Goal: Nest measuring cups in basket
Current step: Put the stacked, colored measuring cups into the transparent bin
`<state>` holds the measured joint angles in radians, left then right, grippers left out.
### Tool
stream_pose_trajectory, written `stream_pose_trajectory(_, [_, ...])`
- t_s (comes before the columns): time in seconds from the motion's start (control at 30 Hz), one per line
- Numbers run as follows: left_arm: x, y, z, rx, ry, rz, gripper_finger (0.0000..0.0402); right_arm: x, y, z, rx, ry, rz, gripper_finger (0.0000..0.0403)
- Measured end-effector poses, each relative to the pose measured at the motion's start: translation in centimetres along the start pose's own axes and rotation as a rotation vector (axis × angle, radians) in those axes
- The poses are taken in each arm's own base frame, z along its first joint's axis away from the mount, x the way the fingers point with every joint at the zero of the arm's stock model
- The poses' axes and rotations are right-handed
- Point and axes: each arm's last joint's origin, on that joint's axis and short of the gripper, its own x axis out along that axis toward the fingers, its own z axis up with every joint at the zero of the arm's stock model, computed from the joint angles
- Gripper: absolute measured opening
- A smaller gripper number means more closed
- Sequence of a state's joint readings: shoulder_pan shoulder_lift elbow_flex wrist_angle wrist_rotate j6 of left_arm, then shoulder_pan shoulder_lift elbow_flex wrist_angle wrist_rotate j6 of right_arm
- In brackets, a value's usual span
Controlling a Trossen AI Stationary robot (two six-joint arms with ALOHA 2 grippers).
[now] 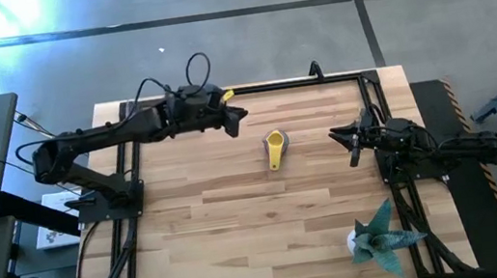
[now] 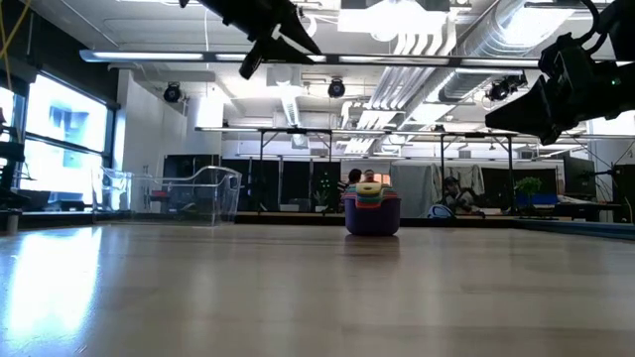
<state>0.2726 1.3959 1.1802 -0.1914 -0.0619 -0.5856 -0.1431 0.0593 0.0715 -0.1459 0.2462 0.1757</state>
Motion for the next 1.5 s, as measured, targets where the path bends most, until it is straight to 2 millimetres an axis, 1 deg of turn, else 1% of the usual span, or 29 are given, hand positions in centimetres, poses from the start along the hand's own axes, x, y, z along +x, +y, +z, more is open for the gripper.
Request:
stream_pose_trajectory(0.13, [0.7, 0.0, -0.6, -0.003, 0.037, -0.001, 0.0080, 0.0, 0.0, 0.0, 0.000, 0.000, 0.000, 0.0069])
stream_pose_trajectory(0.2, [1.0, 0.0, -0.8, 0.035, 0.052, -0.023, 0.0080, 0.0, 0.0, 0.0, 0.000, 0.000, 0.000, 0.0069])
stream_pose_trajectory(0.3, [1.8, -0.4, -1.6, 0.096, 0.098, -0.057, 0.0080, 0.0, 0.0, 0.0, 0.000, 0.000, 0.000, 0.0069])
stream_pose_trajectory(0.4, [2.6, -0.6, -2.4, 0.106, 0.154, -0.093, 0.0080, 0.0, 0.0, 0.0, 0.000, 0.000, 0.000, 0.0069])
stream_pose_trajectory(0.63, [5.4, -0.5, -4.3, 0.029, 0.281, -0.194, 0.0080, 0.0, 0.0, 0.0, 0.000, 0.000, 0.000, 0.0069])
stream_pose_trajectory(0.83, [8.1, -0.9, -5.7, -0.048, 0.300, -0.289, 0.0080, 0.0, 0.0, 0.0, 0.001, 0.000, -0.001, 0.0069])
stream_pose_trajectory(0.93, [9.0, -0.7, -6.4, -0.096, 0.320, -0.281, 0.0080, 0.0, 0.0, 0.0, 0.000, 0.000, 0.000, 0.0069])
stream_pose_trajectory(1.1, [10.2, -0.1, -7.6, -0.110, 0.355, -0.238, 0.0080, 0.0, 0.0, 0.0, 0.000, 0.000, 0.000, 0.0069])
stream_pose_trajectory(1.2, [11.0, -0.2, -8.3, -0.083, 0.351, -0.260, 0.0080, 0.0, 0.0, 0.0, 0.000, 0.000, 0.000, 0.0069])
stream_pose_trajectory(1.33, [11.7, -0.9, -9.1, -0.026, 0.340, -0.318, 0.0080, 0.0, 0.0, 0.0, 0.000, 0.000, 0.000, 0.0069])
stream_pose_trajectory(1.5, [12.1, -0.6, -10.4, -0.035, 0.409, -0.273, 0.0080, 0.0, 0.0, 0.0, 0.000, 0.000, -0.001, 0.0069])
